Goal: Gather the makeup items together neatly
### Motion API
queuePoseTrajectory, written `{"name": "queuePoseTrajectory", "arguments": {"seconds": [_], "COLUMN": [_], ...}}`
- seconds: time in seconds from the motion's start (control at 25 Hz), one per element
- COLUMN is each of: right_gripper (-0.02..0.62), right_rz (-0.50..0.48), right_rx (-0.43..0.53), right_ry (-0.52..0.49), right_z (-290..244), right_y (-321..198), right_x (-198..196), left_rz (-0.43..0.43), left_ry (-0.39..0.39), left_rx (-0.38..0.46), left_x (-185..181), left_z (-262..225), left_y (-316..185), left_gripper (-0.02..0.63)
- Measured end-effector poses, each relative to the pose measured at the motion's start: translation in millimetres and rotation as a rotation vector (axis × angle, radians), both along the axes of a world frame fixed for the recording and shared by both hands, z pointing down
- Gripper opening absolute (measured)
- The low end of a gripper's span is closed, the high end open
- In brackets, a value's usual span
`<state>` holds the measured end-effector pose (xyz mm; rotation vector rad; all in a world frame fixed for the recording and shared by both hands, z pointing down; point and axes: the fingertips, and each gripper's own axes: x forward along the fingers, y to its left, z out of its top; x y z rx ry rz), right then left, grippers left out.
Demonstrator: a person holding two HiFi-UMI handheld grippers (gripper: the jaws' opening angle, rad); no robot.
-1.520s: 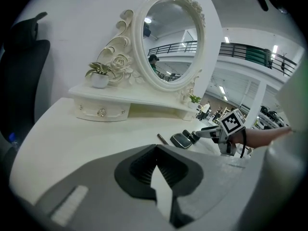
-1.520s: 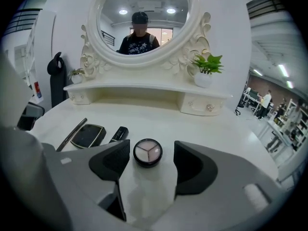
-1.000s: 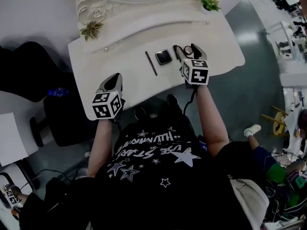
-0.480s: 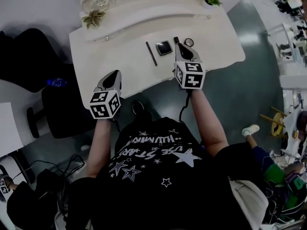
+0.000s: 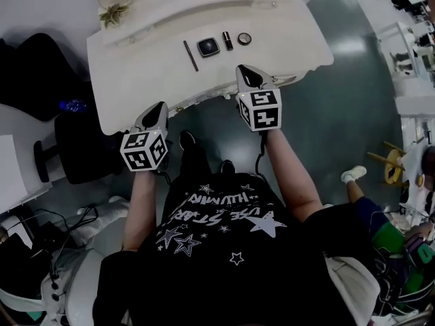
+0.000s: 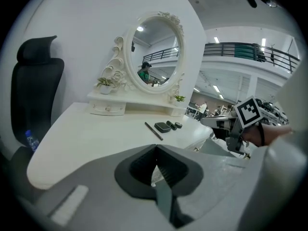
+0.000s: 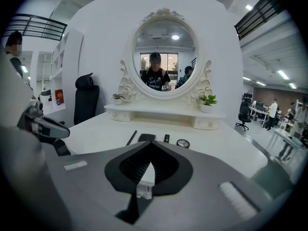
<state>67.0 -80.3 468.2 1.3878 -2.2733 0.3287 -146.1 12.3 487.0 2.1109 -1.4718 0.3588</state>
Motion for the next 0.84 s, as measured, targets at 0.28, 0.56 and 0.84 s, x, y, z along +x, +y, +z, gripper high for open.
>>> {"name": "queuePoseTrajectory", "arguments": {"seconds": [0.28,0.56,0.84], "right_gripper": [0.028,0.028,0.028], "right_rz": [-0.015,-0.034,-0.067], "right_rx": [0.009,0.036,0.039], "right_ry": [0.006,-0.002,-0.004], "right_z": [-5,-16,-21], "right_y": [42,67,98], "right_x": [34,57,68], "left_rz": [-0.008,-0.035,-0.066], "left_ry": [0.006,-0.008,-0.011], "left_rx": [0.003,0.032,0.064], "left_x": [36,52,64], "left_z": [-4,-14,-27], "left_y": [42,70,98], "left_gripper": [0.003,0.002,0.003]}}
